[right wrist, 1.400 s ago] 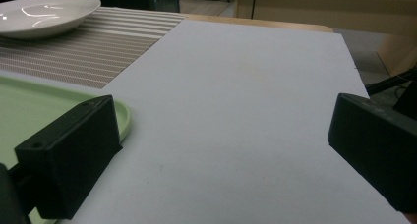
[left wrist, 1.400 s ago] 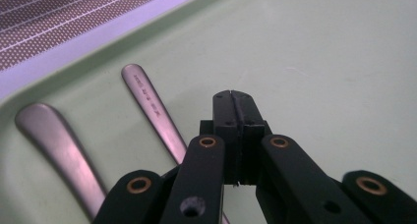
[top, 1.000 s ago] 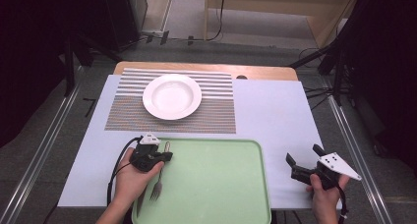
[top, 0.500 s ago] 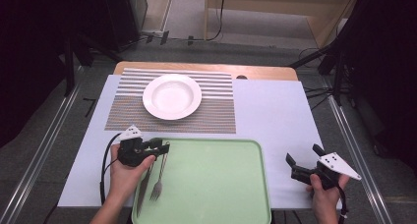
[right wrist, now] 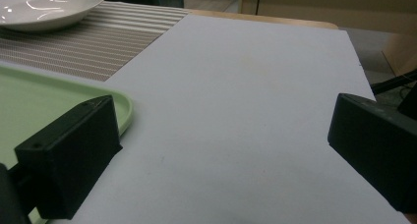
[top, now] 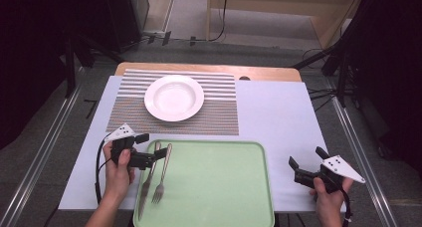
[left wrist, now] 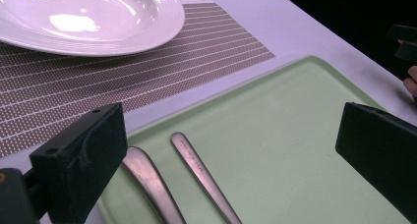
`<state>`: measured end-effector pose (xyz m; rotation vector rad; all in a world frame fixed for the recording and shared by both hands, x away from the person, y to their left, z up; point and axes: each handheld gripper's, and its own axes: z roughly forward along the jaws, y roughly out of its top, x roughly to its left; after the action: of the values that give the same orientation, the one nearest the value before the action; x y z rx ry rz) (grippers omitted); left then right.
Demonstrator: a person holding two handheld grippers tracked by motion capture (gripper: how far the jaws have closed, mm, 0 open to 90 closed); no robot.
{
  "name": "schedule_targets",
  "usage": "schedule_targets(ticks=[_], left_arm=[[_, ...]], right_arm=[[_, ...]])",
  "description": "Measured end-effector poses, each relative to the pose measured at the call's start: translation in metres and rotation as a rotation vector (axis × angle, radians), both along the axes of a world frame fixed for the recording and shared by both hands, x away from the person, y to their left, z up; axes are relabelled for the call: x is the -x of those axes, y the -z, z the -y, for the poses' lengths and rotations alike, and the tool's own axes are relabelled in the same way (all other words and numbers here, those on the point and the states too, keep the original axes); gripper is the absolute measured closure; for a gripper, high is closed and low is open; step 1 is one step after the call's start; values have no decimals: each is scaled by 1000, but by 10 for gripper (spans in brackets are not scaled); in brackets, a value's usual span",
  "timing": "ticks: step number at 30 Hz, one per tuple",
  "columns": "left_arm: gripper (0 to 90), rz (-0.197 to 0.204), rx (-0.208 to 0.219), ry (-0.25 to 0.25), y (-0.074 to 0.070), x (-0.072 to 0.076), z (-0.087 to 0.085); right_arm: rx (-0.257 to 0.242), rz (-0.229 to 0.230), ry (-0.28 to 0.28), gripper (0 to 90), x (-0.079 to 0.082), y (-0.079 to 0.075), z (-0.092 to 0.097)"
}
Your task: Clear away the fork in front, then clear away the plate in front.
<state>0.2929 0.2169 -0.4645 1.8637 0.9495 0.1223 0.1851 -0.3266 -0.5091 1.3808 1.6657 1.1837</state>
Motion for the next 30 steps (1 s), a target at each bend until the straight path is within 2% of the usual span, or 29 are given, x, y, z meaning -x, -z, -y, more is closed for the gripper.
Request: schedule_targets(ticks=[13, 18, 21, 22, 26, 28, 30], left_arm=[[0, 25, -2, 9, -2, -3, -3], [0, 28, -3, 6, -4, -4, -4], [0, 31, -10, 10, -5, -5, -4], [0, 28, -9, 11, -5, -6, -4], [0, 26, -3, 10, -7, -11, -5], [0, 27, -8, 10, -8, -13, -5], [0, 28, -13, 10, -8, -16, -6]], right_arm=[[9, 9, 8, 0, 5, -2, -2], [2, 5, 10, 0, 6, -3, -3], [22, 21, 6, 0, 5, -4, -3], [15, 13, 8, 0, 6, -4, -4], [19, 21, 10, 0, 6, -4, -2], [-2, 12, 13, 0, 7, -5, -3], [2, 13, 10, 0, 7, -4, -3]])
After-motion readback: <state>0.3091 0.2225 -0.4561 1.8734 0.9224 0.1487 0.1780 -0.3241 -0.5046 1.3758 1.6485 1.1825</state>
